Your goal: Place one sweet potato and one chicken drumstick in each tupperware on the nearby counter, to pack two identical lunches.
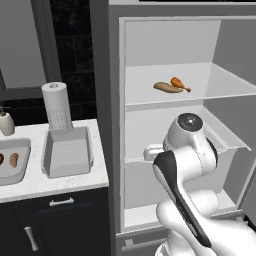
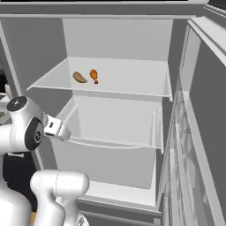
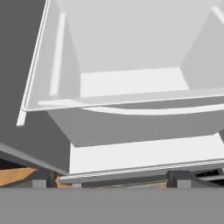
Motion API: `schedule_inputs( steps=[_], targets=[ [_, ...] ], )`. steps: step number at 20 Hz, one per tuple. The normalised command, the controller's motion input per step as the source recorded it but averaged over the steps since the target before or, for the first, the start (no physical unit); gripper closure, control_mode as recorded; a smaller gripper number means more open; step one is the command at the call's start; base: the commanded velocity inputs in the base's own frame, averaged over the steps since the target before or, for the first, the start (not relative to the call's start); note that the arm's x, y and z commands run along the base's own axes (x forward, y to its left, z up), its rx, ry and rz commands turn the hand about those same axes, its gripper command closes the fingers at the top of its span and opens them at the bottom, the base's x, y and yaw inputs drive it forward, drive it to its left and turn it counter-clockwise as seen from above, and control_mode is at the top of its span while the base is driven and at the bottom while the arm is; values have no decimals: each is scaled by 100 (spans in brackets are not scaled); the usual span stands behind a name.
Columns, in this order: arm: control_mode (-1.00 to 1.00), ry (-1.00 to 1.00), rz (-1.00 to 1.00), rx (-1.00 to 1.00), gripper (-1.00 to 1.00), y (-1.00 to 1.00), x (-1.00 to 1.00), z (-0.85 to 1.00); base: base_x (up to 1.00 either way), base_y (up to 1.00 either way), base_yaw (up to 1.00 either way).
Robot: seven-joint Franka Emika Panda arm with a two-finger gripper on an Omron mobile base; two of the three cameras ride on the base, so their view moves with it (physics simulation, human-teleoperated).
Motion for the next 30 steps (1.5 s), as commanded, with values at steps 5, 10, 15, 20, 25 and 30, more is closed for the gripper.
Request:
schedule_inputs(
  steps=[5,10,15,20,25,30],
  targets=[
    [-100,-20,5,3,-100,-28,2,31,0,0,0],
    [-100,-12,0,0,-100,-2,15,78,0,0,0],
    [-100,-1,0,-1,-100,-9,12,65,0,0,0],
    [-100,0,3,-3,-100,-17,8,38,0,0,0],
    [-100,-7,12,-8,-100,-32,0,24,0,0,0],
    [-100,0,17,-17,-100,-20,0,43,0,0,0]
  ],
)
